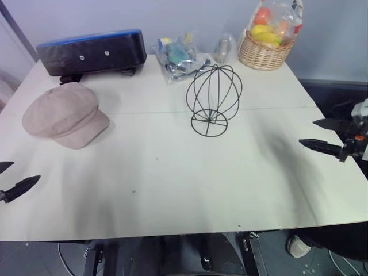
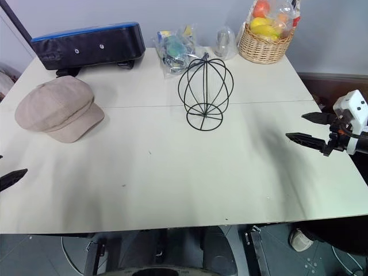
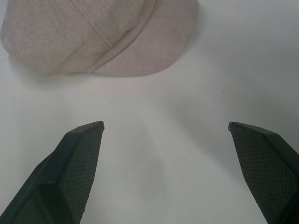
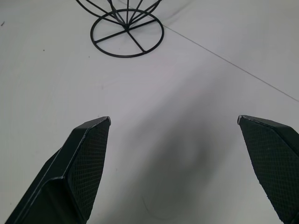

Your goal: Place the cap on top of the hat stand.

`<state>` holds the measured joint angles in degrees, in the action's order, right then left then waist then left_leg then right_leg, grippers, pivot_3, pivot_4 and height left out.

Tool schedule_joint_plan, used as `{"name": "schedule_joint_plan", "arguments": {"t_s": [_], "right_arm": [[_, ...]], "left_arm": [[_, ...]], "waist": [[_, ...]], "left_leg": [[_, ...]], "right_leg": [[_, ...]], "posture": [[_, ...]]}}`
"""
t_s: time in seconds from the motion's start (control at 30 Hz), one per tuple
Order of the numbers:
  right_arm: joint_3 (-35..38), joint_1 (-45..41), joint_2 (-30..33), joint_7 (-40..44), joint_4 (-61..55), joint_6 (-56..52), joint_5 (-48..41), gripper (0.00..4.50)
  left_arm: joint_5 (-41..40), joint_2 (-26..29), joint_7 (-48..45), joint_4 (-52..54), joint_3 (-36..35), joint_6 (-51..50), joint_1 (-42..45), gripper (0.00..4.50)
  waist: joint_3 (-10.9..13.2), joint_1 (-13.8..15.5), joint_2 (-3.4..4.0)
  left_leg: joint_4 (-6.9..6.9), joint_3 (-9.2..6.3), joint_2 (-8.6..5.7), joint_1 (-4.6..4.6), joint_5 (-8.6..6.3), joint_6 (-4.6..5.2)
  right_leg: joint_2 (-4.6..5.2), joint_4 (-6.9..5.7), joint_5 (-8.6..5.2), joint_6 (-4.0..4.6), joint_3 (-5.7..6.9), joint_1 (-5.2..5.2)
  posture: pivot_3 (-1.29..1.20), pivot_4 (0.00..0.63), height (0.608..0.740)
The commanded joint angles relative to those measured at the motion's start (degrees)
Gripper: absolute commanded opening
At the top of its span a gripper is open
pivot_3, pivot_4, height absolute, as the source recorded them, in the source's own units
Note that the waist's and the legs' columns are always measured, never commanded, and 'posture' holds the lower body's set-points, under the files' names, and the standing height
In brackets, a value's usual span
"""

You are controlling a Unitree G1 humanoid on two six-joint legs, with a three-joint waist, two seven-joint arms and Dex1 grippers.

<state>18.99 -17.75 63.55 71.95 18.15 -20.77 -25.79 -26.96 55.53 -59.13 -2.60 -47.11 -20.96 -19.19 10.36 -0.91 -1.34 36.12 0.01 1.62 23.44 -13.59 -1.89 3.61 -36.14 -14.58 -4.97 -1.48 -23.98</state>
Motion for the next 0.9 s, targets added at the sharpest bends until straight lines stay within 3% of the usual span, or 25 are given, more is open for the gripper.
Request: {"name": "schedule_joint_plan", "arguments": {"t_s": [0.03, 0.37, 0.5, 0.67, 0.73, 0.9], "right_arm": [[1.5, 0.5, 0.0, -0.1, 0.2, 2.0, 0.5, 4.50], [1.9, 0.7, -0.3, -0.1, 0.9, 1.1, -0.2, 4.50], [2.4, 2.0, -0.1, 0.8, -1.3, 0.3, -0.9, 4.50], [5.5, 4.5, -0.6, 0.5, -14.8, -8.9, -8.8, 4.50], [8.3, 6.4, -1.6, -1.7, -26.7, -16.3, -17.0, 4.50], [12.3, 8.2, -3.5, -8.9, -42.5, -26.2, -29.4, 4.50]], "left_arm": [[-0.3, 0.9, 0.0, 0.6, -1.7, 0.0, 1.2, 4.48], [-0.2, 1.1, 1.3, 0.4, -0.7, -1.2, 4.5, 4.48], [0.9, 0.6, 2.5, 8.4, 2.3, -0.3, 5.3, 4.48], [8.9, 0.3, 10.1, 22.7, 12.4, 1.2, 7.1, 4.48], [19.8, 1.1, 18.4, 27.8, 23.2, -0.5, 10.8, 4.48], [36.4, -0.7, 29.6, 29.2, 38.2, -2.3, 18.2, 4.48]], "waist": [[0.0, 0.0, 0.00], [0.0, -0.1, 0.00], [0.0, 0.1, 0.00], [0.0, 0.2, 0.05], [0.0, 0.3, 0.14], [0.0, 0.3, 0.08]], "left_leg": [[0.00, 0.00, 0.00, 0.00, 0.00, 0.00], [0.02, 0.01, -0.06, 0.00, 0.00, 0.00], [0.03, 0.01, -0.06, -0.01, 0.00, 0.00], [0.09, -0.03, -0.05, -0.04, 0.01, 0.00], [0.07, -0.03, -0.08, -0.08, 0.01, 0.00], [0.08, -0.23, -0.07, -0.10, 0.00, 0.00]], "right_leg": [[-0.01, 0.00, 0.00, 0.00, 0.00, 0.00], [-0.08, -0.04, 0.01, -0.02, 0.00, 0.01], [-0.08, -0.05, 0.01, -0.03, -0.01, 0.03], [-0.05, -0.06, 0.03, -0.04, -0.01, 0.16], [-0.07, -0.06, 0.03, -0.05, -0.02, 0.21], [-0.33, -0.06, 0.13, -0.24, -0.01, 0.29]], "posture": [[0.00, 0.150, 0.740], [0.00, 0.150, 0.740], [0.00, 0.150, 0.740], [0.00, 0.150, 0.740], [0.00, 0.150, 0.740], [0.00, 0.150, 0.740]]}}
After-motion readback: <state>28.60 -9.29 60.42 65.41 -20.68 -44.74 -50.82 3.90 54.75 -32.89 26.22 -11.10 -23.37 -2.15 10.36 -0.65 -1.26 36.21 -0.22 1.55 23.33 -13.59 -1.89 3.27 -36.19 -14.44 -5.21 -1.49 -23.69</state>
